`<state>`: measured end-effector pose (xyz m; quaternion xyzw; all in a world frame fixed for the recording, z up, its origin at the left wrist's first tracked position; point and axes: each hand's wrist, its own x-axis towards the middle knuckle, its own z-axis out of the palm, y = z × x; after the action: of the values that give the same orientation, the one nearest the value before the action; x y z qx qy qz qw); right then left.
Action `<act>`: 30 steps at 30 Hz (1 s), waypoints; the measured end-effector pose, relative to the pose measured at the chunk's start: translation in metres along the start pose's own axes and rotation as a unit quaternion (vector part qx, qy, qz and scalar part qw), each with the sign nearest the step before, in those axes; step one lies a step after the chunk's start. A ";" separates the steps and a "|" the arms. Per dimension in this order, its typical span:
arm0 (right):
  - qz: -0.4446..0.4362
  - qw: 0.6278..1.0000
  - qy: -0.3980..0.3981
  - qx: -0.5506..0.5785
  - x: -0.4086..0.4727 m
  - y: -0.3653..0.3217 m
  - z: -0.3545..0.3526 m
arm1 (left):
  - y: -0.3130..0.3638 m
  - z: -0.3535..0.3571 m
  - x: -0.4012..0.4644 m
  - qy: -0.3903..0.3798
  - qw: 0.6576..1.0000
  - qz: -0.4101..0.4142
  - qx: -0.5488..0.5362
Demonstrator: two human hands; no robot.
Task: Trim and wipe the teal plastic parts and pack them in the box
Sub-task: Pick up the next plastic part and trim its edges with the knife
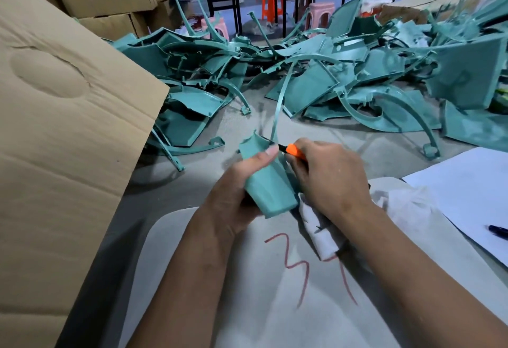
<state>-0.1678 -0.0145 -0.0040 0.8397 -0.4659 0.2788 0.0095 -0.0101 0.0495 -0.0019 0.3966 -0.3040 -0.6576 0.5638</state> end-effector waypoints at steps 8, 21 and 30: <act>0.010 0.996 -0.009 0.086 0.003 0.006 0.002 | 0.004 -0.006 -0.005 0.042 0.999 0.027 0.021; 0.043 0.997 0.023 0.065 0.004 0.012 0.006 | 0.006 -0.003 -0.006 0.034 0.998 0.045 -0.021; -0.006 0.997 0.041 0.067 0.006 0.023 0.006 | 0.022 -0.015 -0.015 0.040 0.998 0.021 0.041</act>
<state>-0.1806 -0.0342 -0.0121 0.8292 -0.4401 0.3437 -0.0262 0.0148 0.0608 0.0114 0.4384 -0.3161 -0.6166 0.5725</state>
